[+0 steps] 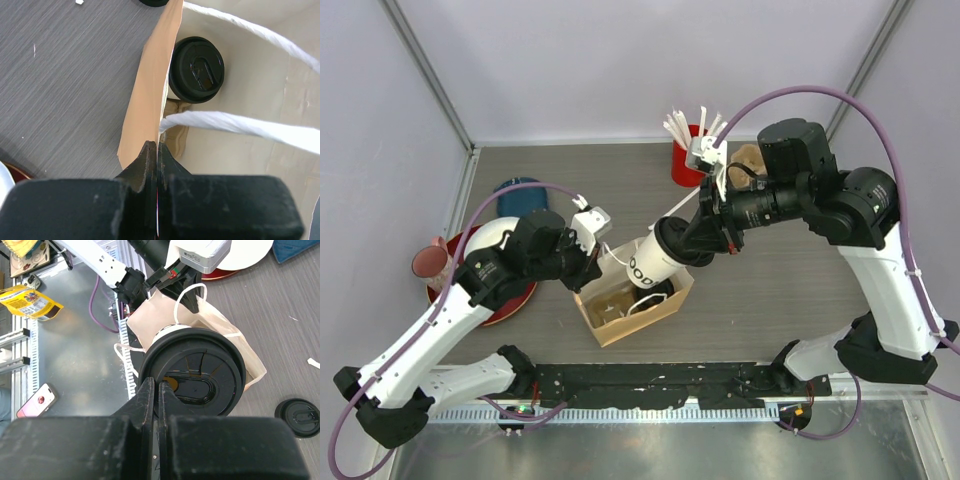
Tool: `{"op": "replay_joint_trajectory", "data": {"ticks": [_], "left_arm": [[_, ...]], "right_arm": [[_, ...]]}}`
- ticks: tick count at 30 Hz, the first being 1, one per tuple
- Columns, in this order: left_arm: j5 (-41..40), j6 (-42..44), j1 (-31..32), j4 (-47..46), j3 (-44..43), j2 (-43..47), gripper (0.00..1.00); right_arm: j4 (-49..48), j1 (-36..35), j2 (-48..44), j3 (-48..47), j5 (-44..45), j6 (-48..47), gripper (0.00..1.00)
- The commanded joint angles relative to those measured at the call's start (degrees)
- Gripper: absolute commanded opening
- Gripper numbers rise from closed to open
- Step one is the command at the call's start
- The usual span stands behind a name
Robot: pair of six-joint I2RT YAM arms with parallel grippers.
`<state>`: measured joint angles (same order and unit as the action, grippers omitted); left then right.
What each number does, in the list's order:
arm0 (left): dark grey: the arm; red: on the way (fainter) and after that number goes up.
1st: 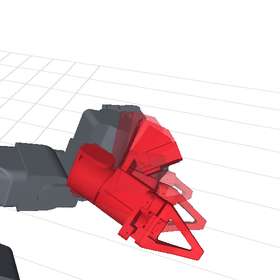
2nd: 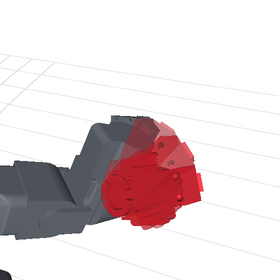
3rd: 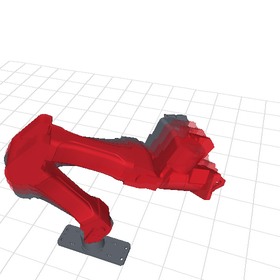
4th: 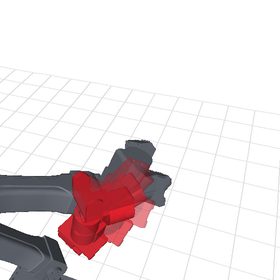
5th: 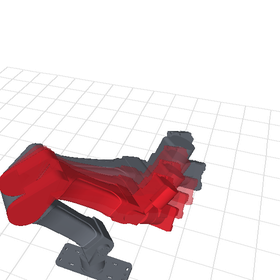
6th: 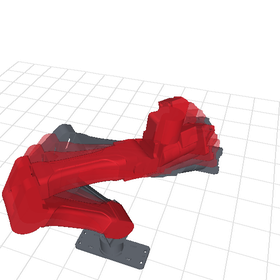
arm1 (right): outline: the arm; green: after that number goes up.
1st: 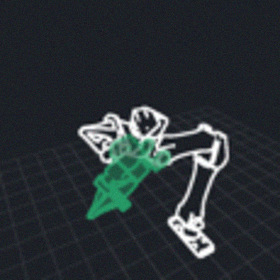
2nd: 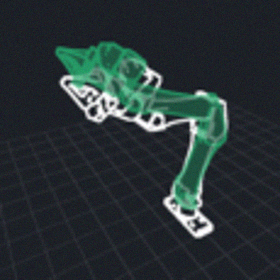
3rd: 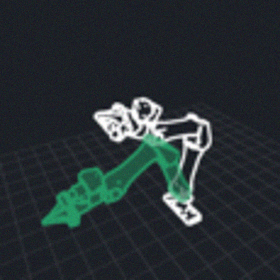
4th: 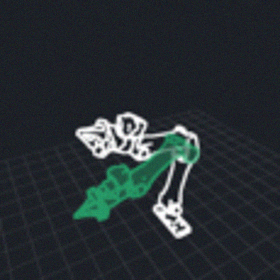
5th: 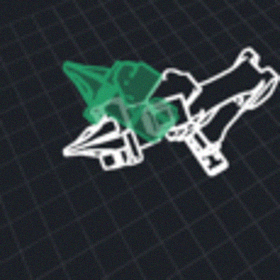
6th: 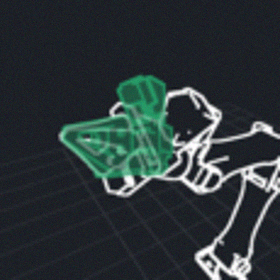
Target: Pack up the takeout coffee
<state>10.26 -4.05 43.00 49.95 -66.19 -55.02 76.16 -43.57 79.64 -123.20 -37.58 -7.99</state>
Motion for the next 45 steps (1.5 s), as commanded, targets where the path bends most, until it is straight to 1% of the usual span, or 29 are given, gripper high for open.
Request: {"op": "replay_joint_trajectory", "data": {"ticks": [1, 7, 12, 16, 19, 22, 24, 25, 28, 32, 35, 37, 39, 41, 42, 45], "left_arm": [[1.86, 0.89, -0.29, -1.44, -2.01, 0.36, 0.00], [2.66, 2.03, -0.20, -1.00, -1.92, 0.62, 0.00], [3.36, 2.74, -0.20, -0.65, -2.36, 0.27, 0.00], [3.62, 2.74, -0.20, -0.74, -2.36, 0.44, 0.00], [3.45, 2.30, -0.20, -0.74, -2.53, 0.44, 0.00], [2.92, 1.51, -0.20, -0.91, -3.32, 0.27, 0.00], [3.45, 0.89, -0.20, -0.82, -4.03, 0.09, 0.00], [3.62, 0.89, -0.29, -0.82, -4.73, 0.01, 0.00], [3.54, 0.63, -0.20, -0.47, -5.17, 0.09, 0.00], [4.24, -0.25, -0.20, -0.38, -5.00, 0.01, 0.00], [4.33, -1.22, -0.20, -0.65, -4.12, 0.18, 0.00], [4.68, -1.92, -0.20, -0.91, -3.59, 0.09, 0.00], [4.59, -2.36, -0.20, -1.43, -3.59, -0.08, 0.00], [4.68, -2.80, -0.20, -1.61, -3.85, -0.34, 0.00], [4.77, -2.89, -0.20, -1.70, -4.12, -0.35, 0.00], [4.77, -2.89, -0.20, -1.44, -3.86, -0.08, 0.00]], "right_arm": [[1.18, -0.46, -0.62, -5.12, 3.47, 0.60, 0.01], [1.63, -0.46, -3.43, -3.90, 10.06, 3.50, 0.01], [2.94, -0.37, -5.10, -3.63, 13.15, 3.86, 0.01], [2.33, -0.46, -5.11, -2.31, 11.92, 4.47, 0.01], [1.54, -0.46, -4.41, -0.74, 10.17, 2.37, 0.01], [-2.41, -0.81, -3.18, 1.73, 7.01, 0.88, 0.01], [-5.57, -2.13, -1.42, 2.52, 6.56, -0.09, 0.01], [-6.02, -4.22, -0.72, 2.35, 6.99, -1.92, 0.01], [-5.41, -7.31, 2.80, 1.65, 8.66, -5.27, 0.01], [-3.92, -11.61, 6.31, 0.51, 8.40, -9.58, 0.01], [-2.51, -14.42, 8.60, 0.06, 11.73, -11.61, 0.01], [-3.73, -18.11, 9.22, 0.94, 16.02, -13.54, 0.01], [-6.09, -20.92, 8.79, 4.35, 18.15, -16.25, 0.01], [-8.30, -21.64, 7.56, 9.26, 18.69, -17.15, 0.01], [-10.48, -21.82, 7.20, 10.68, 18.51, -17.76, 0.01], [-12.61, -22.08, 7.02, 14.38, 17.81, -18.37, 0.01]]}}
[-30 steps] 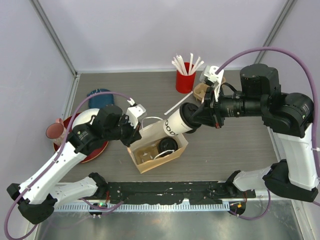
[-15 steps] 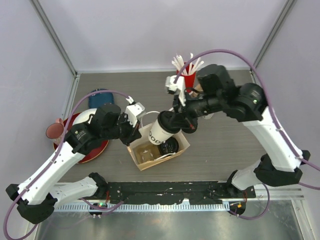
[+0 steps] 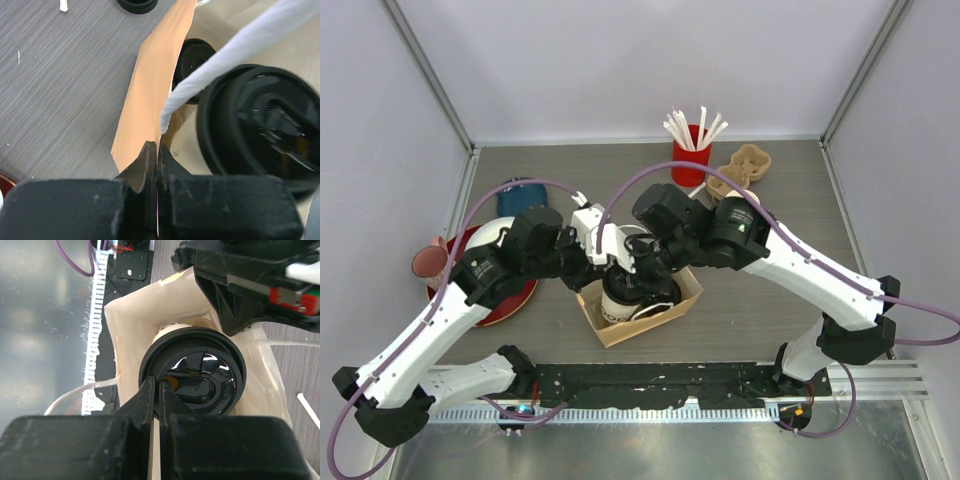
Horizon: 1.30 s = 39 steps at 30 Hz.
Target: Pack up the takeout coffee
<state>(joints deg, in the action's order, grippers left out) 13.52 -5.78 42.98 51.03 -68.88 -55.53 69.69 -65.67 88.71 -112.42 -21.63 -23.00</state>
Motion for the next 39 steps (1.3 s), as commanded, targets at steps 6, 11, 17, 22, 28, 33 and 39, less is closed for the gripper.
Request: {"op": "replay_joint_trajectory", "data": {"ticks": [6, 11, 17, 22, 28, 33, 39], "left_arm": [[1.42, -1.07, -0.18, -1.81, -0.81, 1.65, 0.22], [1.42, 0.07, -0.18, 1.70, -4.67, 0.69, 0.36], [-0.07, 0.07, -0.35, 9.16, -8.98, 1.03, 0.41], [-0.33, -1.68, -1.49, 14.45, -10.84, 2.00, 0.45], [1.33, -7.04, -6.93, 14.63, -5.48, 3.49, 0.44], [2.65, -8.02, -8.00, 13.75, -3.81, 4.72, 0.38], [2.13, -6.62, -8.00, 13.66, -1.00, 5.43, 0.38]], "right_arm": [[-9.57, 0.01, -1.96, 7.48, 2.20, -3.63, 0.01], [-7.82, 0.01, -0.56, 5.81, 2.29, -4.50, 0.01], [-7.11, -0.16, 1.11, 4.23, 1.59, -5.91, 0.01], [-3.96, -0.60, 5.67, -1.20, 0.36, -9.77, 0.01], [-0.08, -1.48, 7.62, -2.11, -0.87, -14.52, 0.01], [0.80, -1.92, 6.65, 0.01, -0.08, -15.40, 0.01], [1.24, -3.67, 8.85, -0.78, 0.80, -16.28, 0.01]]}}
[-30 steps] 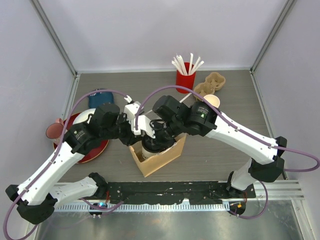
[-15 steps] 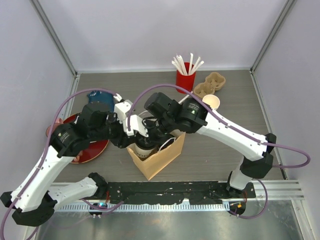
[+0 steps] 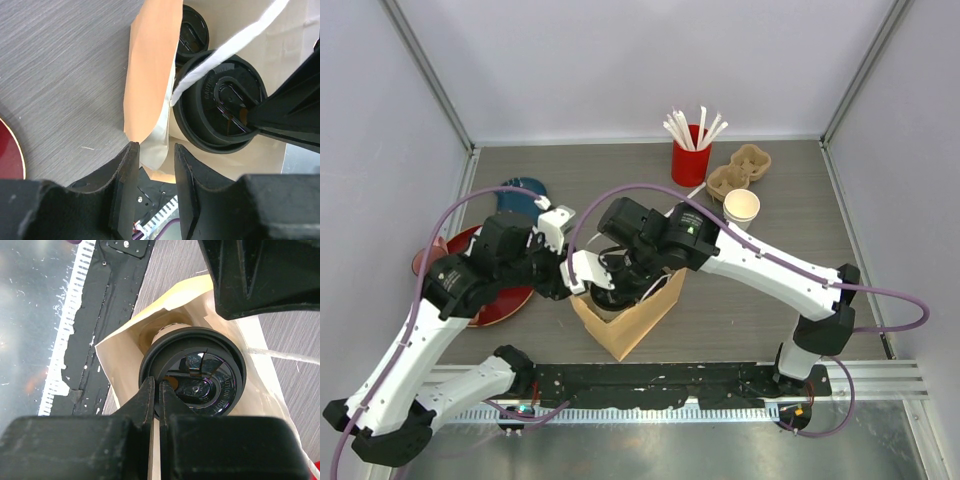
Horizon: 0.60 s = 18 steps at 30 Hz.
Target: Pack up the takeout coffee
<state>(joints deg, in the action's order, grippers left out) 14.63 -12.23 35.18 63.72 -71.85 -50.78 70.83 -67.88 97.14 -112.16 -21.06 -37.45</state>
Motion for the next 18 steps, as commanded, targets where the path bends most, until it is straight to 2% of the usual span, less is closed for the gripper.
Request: {"op": "replay_joint_trajectory", "data": {"ticks": [1, 4, 5, 10, 13, 18], "left_arm": [[-0.29, 0.27, -0.20, 0.88, 2.16, 0.69, 0.38], [-1.80, 2.46, -0.20, 0.52, -0.82, -0.80, 0.42], [-1.19, 2.91, -0.20, 0.87, -4.83, -1.50, 0.44], [0.92, 3.18, -0.20, 3.77, -13.74, -3.71, 0.44], [-0.30, 2.91, -0.20, 5.71, -12.97, -2.66, 0.44], [-0.66, 2.56, -0.20, 3.96, -5.50, -1.07, 0.47]], "right_arm": [[0.19, -1.64, 0.68, -1.48, 0.58, -1.92, 0.01], [0.63, -1.82, 0.51, -1.83, 1.19, -1.84, 0.01], [0.98, -1.91, 0.42, -1.75, 1.28, -1.84, 0.01], [1.24, -1.91, -0.64, -0.08, 1.72, -1.31, 0.01], [1.07, -1.82, -0.82, 0.27, 2.16, -1.31, 0.01], [0.63, -1.91, -0.46, 0.36, 2.25, -1.66, 0.01]]}}
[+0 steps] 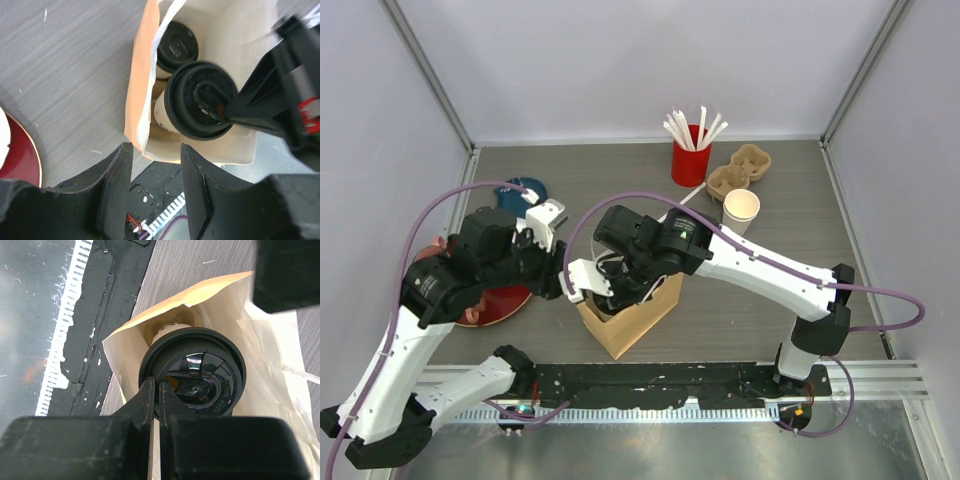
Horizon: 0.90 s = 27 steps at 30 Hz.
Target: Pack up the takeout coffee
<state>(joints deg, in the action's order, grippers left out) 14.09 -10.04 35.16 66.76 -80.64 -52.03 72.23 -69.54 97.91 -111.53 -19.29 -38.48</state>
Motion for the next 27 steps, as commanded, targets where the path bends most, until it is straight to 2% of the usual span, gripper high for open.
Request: {"op": "replay_joint_trajectory", "data": {"ticks": [1, 5, 9, 11, 12, 15, 16, 27], "left_arm": [[-0.29, 0.72, -0.18, 0.39, 4.52, 0.00, 0.48], [-1.61, 1.25, -0.18, -1.90, 6.81, -1.23, 0.49], [-0.65, 0.73, -0.18, -2.51, 8.30, -1.24, 0.46], [0.06, 0.29, -0.18, -2.69, 8.74, -0.71, 0.36], [0.15, -0.06, -0.18, -2.86, 8.92, -0.09, 0.24], [0.59, -0.06, -0.18, -3.22, 8.48, 0.35, 0.03], [0.76, -0.06, -0.18, -3.30, 8.40, 0.44, 0.00], [2.17, -1.65, -0.18, -9.36, 9.98, 0.18, 0.00]], "right_arm": [[-0.77, -0.16, -1.05, -0.36, 0.48, -0.72, 0.01], [-1.04, -0.25, -0.62, -0.71, 0.30, -1.33, 0.01], [-1.65, -0.25, -0.17, -0.97, 0.22, -1.60, 0.01], [-1.82, -0.25, 0.00, -0.97, 0.13, -1.77, 0.01], [-2.09, -0.25, 0.09, -0.89, 0.04, -1.95, 0.01], [-2.79, -0.25, 0.35, -0.54, -0.31, -2.30, 0.01], [-3.23, -0.25, 0.44, -0.27, -0.40, -2.48, 0.01], [-9.03, -0.42, 2.81, 2.54, -2.33, -4.24, 0.01]]}}
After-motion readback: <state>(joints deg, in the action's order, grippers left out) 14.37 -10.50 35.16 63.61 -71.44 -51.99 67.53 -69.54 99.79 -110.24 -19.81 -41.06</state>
